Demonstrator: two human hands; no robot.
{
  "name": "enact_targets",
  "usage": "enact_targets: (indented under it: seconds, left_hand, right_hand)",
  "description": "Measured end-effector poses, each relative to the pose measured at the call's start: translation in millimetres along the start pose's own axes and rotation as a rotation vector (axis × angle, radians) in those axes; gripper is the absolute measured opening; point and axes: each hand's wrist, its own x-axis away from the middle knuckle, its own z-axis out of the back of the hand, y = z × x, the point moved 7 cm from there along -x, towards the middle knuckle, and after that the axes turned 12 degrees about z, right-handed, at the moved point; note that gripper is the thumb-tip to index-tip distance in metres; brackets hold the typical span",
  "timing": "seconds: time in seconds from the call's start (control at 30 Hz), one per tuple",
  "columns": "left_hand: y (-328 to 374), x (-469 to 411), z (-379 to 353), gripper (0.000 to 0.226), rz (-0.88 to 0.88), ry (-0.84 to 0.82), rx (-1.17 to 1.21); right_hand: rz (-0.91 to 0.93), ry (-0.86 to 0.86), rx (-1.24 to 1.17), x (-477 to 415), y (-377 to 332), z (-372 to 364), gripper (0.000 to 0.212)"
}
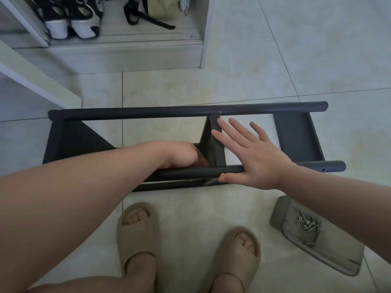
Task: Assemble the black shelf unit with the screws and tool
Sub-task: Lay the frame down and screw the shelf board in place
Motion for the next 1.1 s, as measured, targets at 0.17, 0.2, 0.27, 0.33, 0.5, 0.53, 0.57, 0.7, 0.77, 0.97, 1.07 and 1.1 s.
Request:
enact_targets:
  seconds: [0.17,0.2,0.27,0.33,0.5,0.53,0.57,0.7,0.77,0.97,1.07,1.1]
  left_hand:
    - [8,-7,4,0.029,-0.08,0.097,0.0]
    - [8,-7,5,0.027,-0.09,0.113,0.013]
    - [8,-7,5,0.024,-0.114,0.135,0.026]
    - [9,-6,6,0.022,-0.134,0.152,0.037]
    - [12,-10,10,0.02,-0.152,0.214,0.069]
    - [13,-11,9,0.021,-0.159,0.209,0.08]
    - [15,-12,8,0.023,-0.167,0.197,0.095]
    - [13,-14,5,0.035,-0.167,0.133,0.153]
    - [11,-15,3,0.044,-0.158,0.082,0.155]
    - [7,-17,1,0.035,-0.149,0.013,0.204]
    - [9,-16,0,0.035,-0.161,0.035,0.144]
    - [9,-16,0,0.034,-0.162,0.03,0.146]
  right_hand:
    - [0.042,0.037,0.036,0,-5,4,0.097]
    - [0.055,0.039,0.048,0,-6,4,0.095]
    - [0.083,0.045,0.059,0,-8,4,0.092]
    - [0.106,0.04,0.039,0,-8,3,0.091]
    - [0.122,0.033,-0.041,-2,-8,2,0.09]
    - [0.124,0.034,-0.042,-2,-7,1,0.09]
    - [0.124,0.035,-0.045,-2,-7,1,0.091]
    - [0.12,0.041,-0.057,-2,-6,1,0.092]
    - [0.117,0.045,-0.054,-2,-5,1,0.092]
    - [0.11,0.061,-0.059,-1,-6,3,0.093]
    - [0.107,0.062,-0.055,-1,-6,3,0.093]
    - [0.107,0.062,-0.052,-1,-6,3,0.093]
